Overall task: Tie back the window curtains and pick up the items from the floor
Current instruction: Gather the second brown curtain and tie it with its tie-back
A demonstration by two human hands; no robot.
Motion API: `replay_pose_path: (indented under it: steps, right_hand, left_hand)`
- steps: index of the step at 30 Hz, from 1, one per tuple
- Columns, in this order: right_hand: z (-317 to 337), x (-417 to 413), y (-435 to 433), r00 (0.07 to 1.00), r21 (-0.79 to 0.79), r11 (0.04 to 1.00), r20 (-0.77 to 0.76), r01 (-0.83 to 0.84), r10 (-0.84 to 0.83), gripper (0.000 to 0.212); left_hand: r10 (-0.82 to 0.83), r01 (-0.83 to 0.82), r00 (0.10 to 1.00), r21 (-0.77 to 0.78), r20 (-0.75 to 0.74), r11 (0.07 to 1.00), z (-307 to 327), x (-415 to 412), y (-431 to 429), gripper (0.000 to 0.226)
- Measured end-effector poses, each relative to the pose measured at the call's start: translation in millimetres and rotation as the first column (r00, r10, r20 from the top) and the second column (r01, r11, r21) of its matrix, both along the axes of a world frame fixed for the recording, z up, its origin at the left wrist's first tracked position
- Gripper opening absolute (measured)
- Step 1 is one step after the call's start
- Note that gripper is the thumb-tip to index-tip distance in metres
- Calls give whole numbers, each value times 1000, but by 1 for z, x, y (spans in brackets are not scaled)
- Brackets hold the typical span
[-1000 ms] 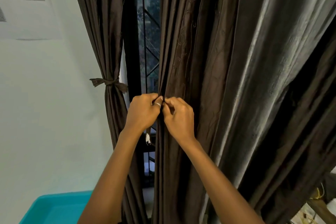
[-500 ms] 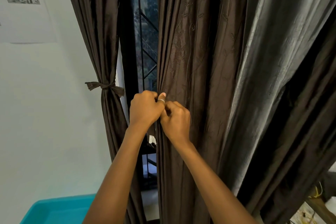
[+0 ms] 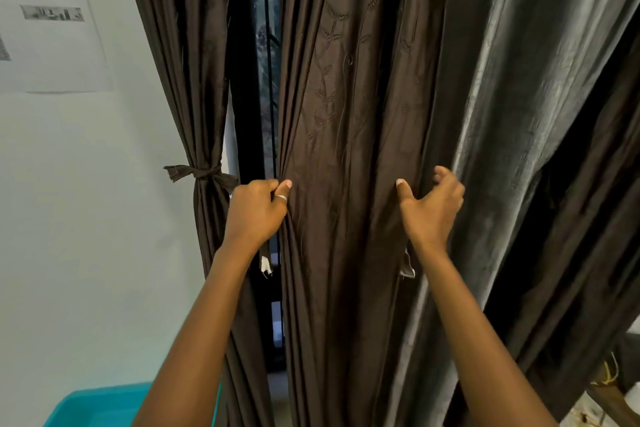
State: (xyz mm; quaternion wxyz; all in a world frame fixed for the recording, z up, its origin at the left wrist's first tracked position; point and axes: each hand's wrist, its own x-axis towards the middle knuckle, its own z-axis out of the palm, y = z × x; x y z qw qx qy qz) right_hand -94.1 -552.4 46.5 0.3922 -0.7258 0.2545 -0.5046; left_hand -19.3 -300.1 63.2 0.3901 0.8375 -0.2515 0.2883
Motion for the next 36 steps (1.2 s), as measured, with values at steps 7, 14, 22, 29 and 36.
replay_pose_path:
  steps: [7,14,22,29,36]
  right_hand:
    - [7,-9,-54,955,-73,979,-246,-190,167,7]
    - [2,-32,-70,968,-25,991,-219,-133,125,6]
    - [-2,-13,-42,783,177,778,-58,-602,619,29]
    - [-7,9,-48,775,100,807,-231,-583,588,26]
    - [-3,-1,-53,950,-162,958,-246,-237,194,48]
  left_hand:
    - [28,-29,999,24,18,999,4,17,22,55]
    - [72,-72,997,-14,41,997,1,28,38,56]
    - [20,-22,998,19,62,1000,-1,26,30,55]
    - [26,-29,997,37,69,999,-1,31,38,55]
    - [4,-5,998,22,59,1000,0,27,36,54]
